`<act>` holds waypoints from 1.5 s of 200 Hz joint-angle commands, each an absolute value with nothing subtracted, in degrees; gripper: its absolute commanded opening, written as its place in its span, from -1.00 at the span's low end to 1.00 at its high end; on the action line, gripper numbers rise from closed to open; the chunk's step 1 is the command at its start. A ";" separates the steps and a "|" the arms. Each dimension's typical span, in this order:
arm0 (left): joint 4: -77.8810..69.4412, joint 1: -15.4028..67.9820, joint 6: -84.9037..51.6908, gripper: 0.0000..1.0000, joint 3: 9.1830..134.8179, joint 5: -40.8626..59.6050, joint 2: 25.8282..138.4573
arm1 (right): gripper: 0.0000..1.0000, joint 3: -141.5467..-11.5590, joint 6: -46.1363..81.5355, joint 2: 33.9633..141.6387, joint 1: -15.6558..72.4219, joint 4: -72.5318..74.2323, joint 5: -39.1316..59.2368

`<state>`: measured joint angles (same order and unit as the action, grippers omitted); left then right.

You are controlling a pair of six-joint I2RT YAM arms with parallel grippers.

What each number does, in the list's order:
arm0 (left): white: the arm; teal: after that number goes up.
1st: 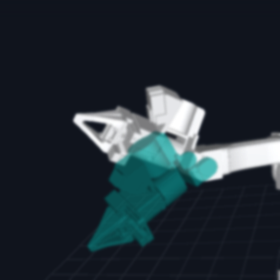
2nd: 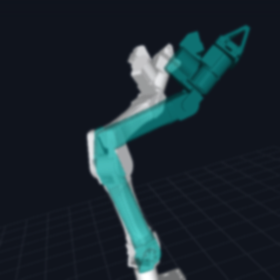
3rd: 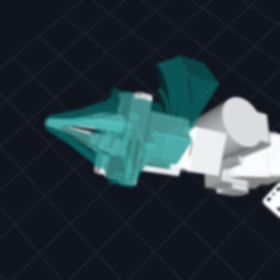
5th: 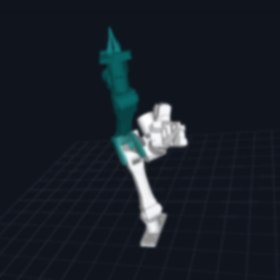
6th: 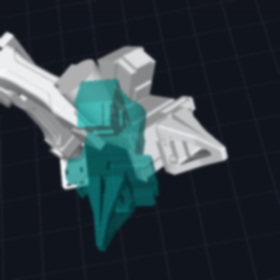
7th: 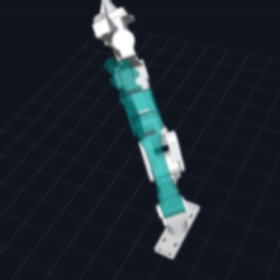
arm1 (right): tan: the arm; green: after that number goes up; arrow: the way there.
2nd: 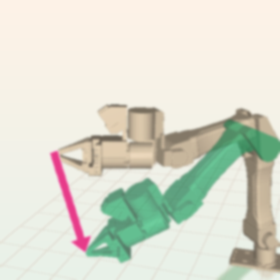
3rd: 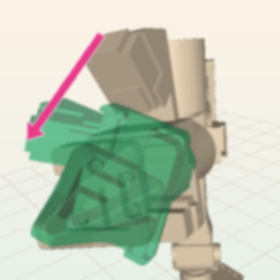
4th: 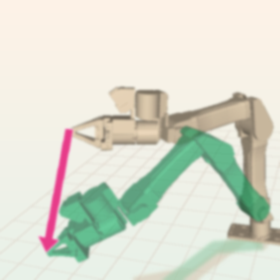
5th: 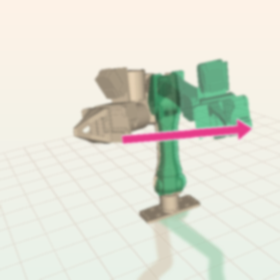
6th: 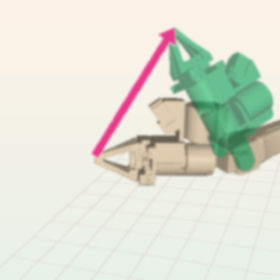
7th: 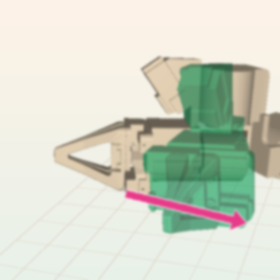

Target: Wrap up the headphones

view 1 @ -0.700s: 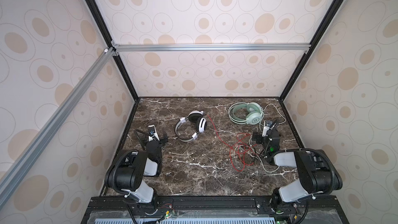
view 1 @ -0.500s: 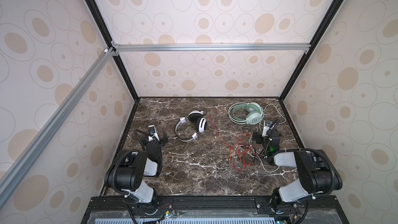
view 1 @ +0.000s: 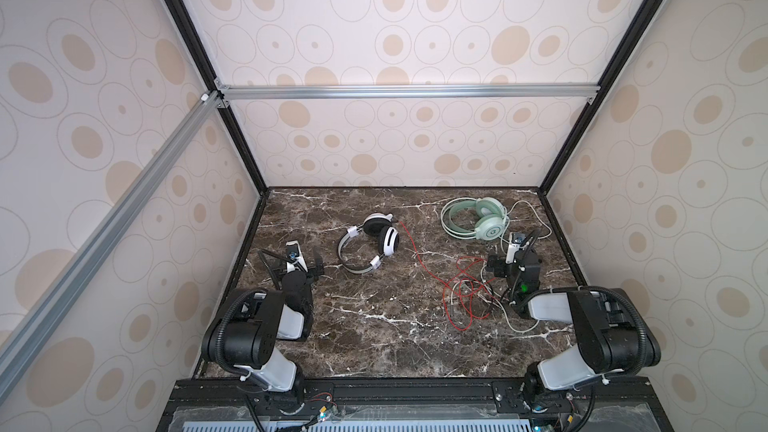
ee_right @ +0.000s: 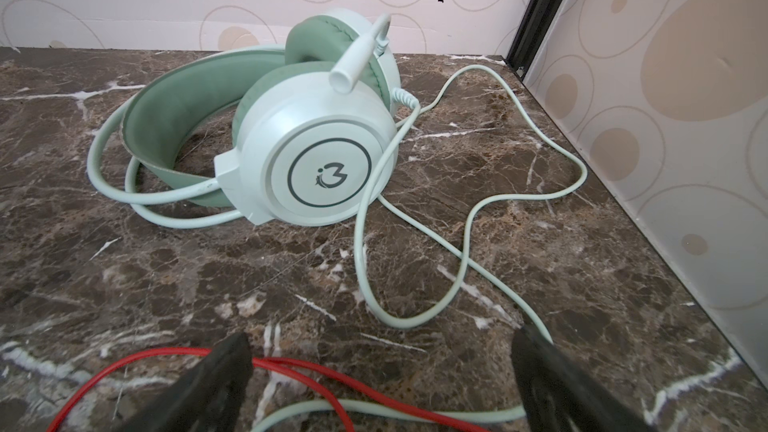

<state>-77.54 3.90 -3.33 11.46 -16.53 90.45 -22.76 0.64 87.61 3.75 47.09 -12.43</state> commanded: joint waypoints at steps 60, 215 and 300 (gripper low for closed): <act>-79.35 3.77 -1.89 0.96 12.22 -16.09 90.70 | 0.99 -23.55 0.98 88.15 3.74 46.93 -12.60; -44.80 3.70 -10.31 0.96 20.91 -17.03 69.85 | 0.99 -23.14 3.21 67.18 6.26 27.78 -12.52; -8.73 6.72 -25.65 0.96 39.47 3.78 65.75 | 0.99 -36.21 9.93 58.34 21.05 -7.27 -13.46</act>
<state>-19.55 5.39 -21.76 35.55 -5.41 64.25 -31.99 6.92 57.76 19.18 6.26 -16.05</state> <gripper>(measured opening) 0.982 0.997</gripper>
